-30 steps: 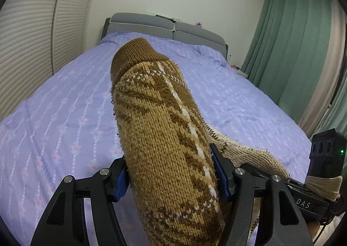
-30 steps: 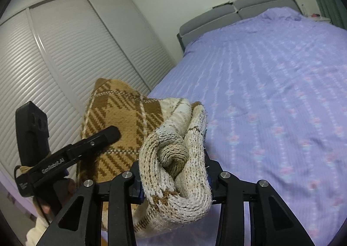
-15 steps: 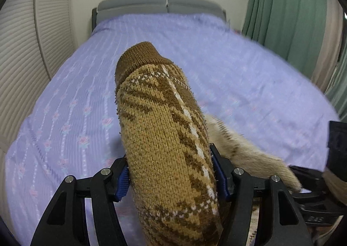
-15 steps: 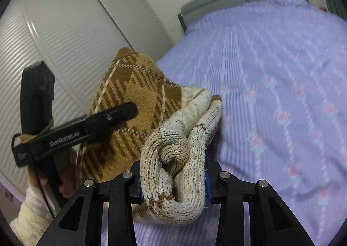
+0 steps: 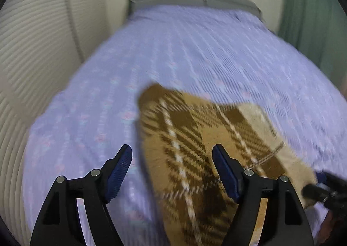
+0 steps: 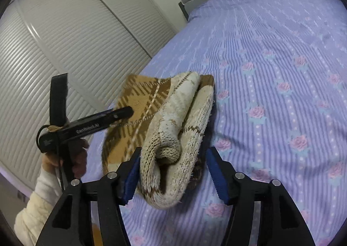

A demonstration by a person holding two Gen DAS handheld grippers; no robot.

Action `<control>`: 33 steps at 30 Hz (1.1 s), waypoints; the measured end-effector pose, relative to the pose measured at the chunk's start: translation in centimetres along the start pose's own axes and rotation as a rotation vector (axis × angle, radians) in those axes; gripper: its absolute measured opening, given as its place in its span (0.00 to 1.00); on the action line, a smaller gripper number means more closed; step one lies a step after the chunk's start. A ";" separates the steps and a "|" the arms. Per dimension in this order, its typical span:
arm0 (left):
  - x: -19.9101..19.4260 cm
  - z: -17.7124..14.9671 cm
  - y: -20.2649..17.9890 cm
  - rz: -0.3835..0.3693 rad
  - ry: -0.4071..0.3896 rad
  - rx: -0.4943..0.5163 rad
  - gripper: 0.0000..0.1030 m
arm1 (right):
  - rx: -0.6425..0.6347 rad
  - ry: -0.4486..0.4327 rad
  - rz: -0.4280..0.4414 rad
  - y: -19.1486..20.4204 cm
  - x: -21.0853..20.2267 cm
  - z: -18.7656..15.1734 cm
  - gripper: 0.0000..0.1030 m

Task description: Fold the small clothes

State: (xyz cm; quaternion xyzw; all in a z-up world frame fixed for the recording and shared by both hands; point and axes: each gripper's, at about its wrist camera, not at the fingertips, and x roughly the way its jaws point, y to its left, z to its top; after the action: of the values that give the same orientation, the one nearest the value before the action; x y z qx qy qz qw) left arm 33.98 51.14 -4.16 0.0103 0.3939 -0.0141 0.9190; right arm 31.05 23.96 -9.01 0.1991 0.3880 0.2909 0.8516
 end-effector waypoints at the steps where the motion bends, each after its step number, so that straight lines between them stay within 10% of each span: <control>1: -0.9 -0.3 -0.1 0.009 -0.008 -0.008 0.79 | -0.009 -0.002 -0.001 -0.2 -0.1 0.1 0.58; 8: -5.6 -6.0 -3.1 0.043 -0.046 0.088 0.79 | -0.017 0.002 -0.016 -0.2 -1.4 -1.7 0.58; 21: -3.6 -9.1 -2.4 0.177 0.031 -0.034 0.80 | -0.026 0.040 -0.045 -1.0 -2.8 -3.2 0.67; 26: -7.5 -9.9 -7.4 0.322 -0.024 0.079 0.80 | -0.125 0.021 -0.129 -1.5 -6.7 -2.9 0.80; 33: -13.5 -9.9 -16.6 0.287 -0.125 0.160 0.94 | -0.281 -0.021 -0.236 -3.4 -15.5 -2.7 0.90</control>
State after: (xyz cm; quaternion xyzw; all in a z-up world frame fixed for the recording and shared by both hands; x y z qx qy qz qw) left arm 16.96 35.05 -1.32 0.1387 0.3283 0.0852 0.9305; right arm 21.86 11.64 -4.16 0.0342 0.3552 0.2382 0.9033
